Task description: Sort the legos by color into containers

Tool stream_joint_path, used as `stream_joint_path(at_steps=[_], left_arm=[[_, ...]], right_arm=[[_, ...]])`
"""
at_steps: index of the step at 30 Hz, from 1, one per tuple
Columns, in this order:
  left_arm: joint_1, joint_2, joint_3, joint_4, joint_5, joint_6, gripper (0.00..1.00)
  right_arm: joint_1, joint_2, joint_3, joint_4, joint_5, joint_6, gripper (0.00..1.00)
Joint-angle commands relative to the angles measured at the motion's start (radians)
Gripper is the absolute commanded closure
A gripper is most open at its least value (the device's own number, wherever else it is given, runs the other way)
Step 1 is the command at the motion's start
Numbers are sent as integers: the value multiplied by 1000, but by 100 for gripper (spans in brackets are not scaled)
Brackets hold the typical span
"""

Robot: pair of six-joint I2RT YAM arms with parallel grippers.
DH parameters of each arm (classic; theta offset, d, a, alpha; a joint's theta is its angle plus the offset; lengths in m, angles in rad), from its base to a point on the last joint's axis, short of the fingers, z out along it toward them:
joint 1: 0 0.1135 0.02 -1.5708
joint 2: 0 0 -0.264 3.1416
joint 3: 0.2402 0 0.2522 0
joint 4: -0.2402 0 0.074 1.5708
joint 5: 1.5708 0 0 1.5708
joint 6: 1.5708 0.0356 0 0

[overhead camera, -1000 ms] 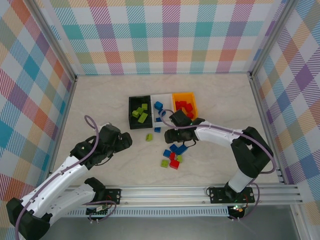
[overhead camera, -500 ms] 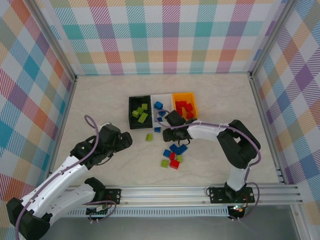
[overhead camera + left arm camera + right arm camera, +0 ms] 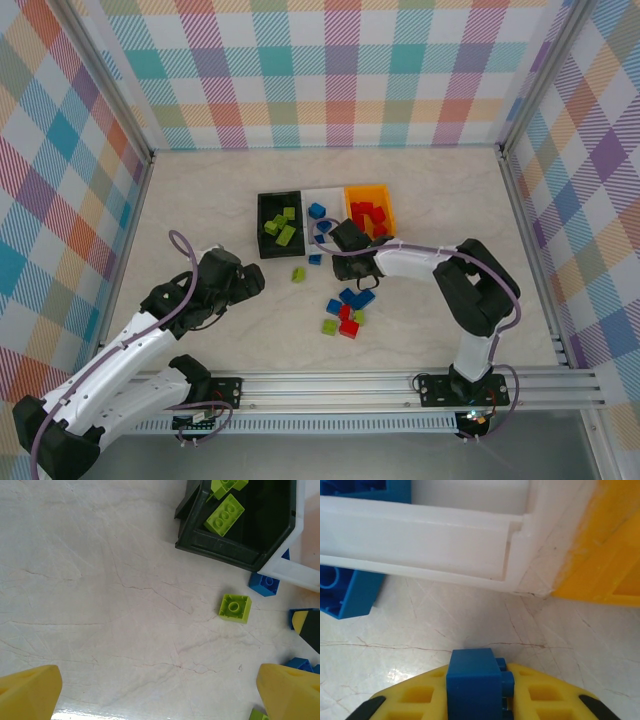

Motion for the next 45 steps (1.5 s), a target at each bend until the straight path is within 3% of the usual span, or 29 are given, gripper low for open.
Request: stream_joint_path(at_steps=[1, 7, 17, 23, 25, 27, 30, 32, 38, 45], left_arm=[[10, -1, -2, -7, 12, 19, 0], [12, 3, -3, 3, 12, 21, 0], [12, 0, -3, -15, 23, 17, 0], [12, -22, -4, -24, 25, 18, 0], [11, -15, -3, -21, 28, 19, 0], [12, -4, -3, -15, 32, 24, 0], [12, 17, -3, 12, 60, 43, 0], [11, 37, -3, 38, 91, 62, 0], [-53, 210, 39, 90, 104, 124, 0], [-239, 554, 187, 97, -87, 172, 2]], right_arm=[[33, -100, 6, -29, 14, -27, 76], [51, -211, 99, -103, 16, -46, 74], [-29, 150, 563, -210, 61, -42, 73], [-53, 278, 655, -203, 58, -2, 70], [-55, 298, 674, -198, 59, -5, 67], [-56, 309, 692, -204, 56, -2, 56], [-56, 273, 674, -181, 35, -13, 39], [-54, 225, 648, -179, 36, -13, 36], [-45, 6, 408, -113, 18, -3, 34], [-45, -209, 124, -50, 43, 34, 34]])
